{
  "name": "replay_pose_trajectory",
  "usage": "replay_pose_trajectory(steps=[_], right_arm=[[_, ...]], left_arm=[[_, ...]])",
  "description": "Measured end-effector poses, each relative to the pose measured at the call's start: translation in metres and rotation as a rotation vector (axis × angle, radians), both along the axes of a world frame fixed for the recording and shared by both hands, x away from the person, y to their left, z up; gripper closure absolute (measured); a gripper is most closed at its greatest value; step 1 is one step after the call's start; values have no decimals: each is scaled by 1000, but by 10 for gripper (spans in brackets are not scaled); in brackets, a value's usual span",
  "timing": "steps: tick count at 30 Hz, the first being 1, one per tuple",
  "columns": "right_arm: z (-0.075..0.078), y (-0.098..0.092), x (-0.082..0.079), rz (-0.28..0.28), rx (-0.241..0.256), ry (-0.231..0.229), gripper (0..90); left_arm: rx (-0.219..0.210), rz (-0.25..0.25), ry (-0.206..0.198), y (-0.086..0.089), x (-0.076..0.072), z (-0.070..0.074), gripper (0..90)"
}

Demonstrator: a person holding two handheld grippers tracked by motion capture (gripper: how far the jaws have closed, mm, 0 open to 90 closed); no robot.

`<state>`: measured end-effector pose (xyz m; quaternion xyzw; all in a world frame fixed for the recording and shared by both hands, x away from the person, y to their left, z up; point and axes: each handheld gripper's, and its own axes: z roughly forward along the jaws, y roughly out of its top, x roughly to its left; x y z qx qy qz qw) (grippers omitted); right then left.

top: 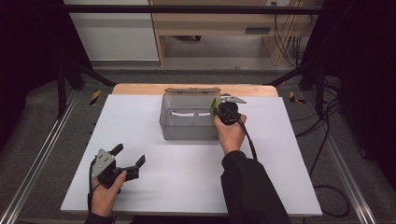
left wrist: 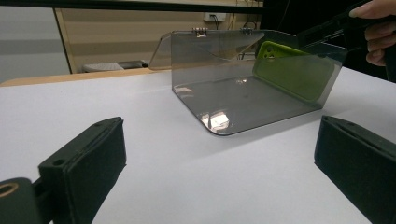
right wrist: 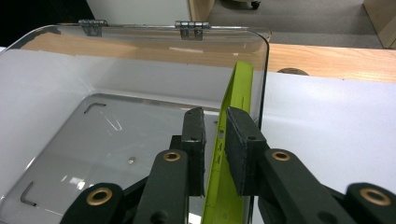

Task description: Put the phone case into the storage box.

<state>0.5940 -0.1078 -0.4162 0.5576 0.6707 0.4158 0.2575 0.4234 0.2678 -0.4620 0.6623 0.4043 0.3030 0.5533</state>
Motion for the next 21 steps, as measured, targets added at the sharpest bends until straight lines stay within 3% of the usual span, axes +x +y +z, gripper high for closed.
replay_pose_trajectory(steps=[10,21], right_arm=[[2,0,-2,20,15,-37,771],[3,0,-2,29,31,-49,774]], left_arm=[[-2,2,0,0,0,0,21],[0,2,0,0,0,0,21]])
